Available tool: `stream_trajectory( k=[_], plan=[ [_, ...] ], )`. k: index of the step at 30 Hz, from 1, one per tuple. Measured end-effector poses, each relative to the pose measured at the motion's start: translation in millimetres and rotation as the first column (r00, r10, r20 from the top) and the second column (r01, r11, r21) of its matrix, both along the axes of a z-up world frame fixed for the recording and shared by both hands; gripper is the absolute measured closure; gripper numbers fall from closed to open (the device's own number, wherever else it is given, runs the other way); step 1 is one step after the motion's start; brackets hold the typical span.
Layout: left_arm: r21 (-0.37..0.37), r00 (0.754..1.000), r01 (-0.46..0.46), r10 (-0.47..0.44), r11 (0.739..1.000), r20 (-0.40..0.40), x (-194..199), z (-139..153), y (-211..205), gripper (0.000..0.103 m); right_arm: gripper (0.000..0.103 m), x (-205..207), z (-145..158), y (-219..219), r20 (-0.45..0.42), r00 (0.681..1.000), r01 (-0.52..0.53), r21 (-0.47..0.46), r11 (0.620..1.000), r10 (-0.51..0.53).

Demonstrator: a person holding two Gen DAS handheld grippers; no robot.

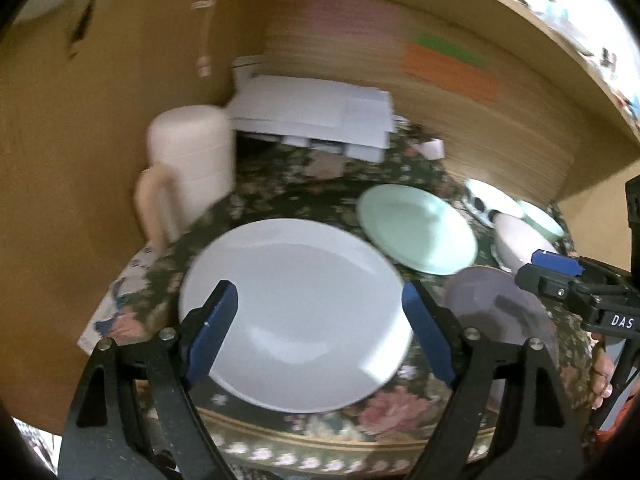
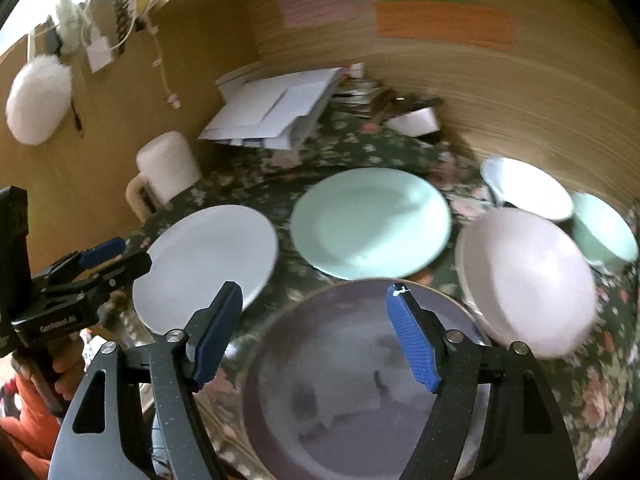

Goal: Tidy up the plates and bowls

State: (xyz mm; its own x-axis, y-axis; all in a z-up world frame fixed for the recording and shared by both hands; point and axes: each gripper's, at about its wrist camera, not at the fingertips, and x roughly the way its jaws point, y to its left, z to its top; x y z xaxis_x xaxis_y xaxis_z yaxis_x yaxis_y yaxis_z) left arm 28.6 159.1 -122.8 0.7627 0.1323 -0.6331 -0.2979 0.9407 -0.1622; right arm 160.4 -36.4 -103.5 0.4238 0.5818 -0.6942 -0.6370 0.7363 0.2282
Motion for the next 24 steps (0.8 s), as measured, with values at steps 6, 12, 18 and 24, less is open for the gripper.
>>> stream_trajectory(
  k=[6, 12, 18, 24],
  plan=[
    [-0.013, 0.996, -0.072, 0.071, 0.997, -0.046, -10.7, -14.4, 30.2, 0.018, 0.031, 7.4, -13.4, 35.6, -0.039, 0.997, -0.066, -0.023, 0.998, 0.065],
    [-0.054, 0.990, -0.106, 0.100, 0.993, -0.101, -12.0, -36.5, 55.1, 0.018, 0.031, 17.2, -30.4, 62.8, -0.095, 0.990, -0.105, -0.049, 0.993, 0.100],
    [-0.089, 0.989, -0.093, 0.082, 0.992, -0.119, -8.1, -50.1, 65.7, 0.031, 0.031, 28.1, -48.0, 85.3, -0.166, 0.978, -0.138, -0.070, 0.988, 0.125],
    [-0.122, 0.988, -0.078, 0.060, 0.990, -0.140, -0.6, -60.2, 73.4, 0.052, 0.052, 38.8, -63.1, 102.5, -0.221, 0.965, -0.165, -0.102, 0.981, 0.139]
  ],
)
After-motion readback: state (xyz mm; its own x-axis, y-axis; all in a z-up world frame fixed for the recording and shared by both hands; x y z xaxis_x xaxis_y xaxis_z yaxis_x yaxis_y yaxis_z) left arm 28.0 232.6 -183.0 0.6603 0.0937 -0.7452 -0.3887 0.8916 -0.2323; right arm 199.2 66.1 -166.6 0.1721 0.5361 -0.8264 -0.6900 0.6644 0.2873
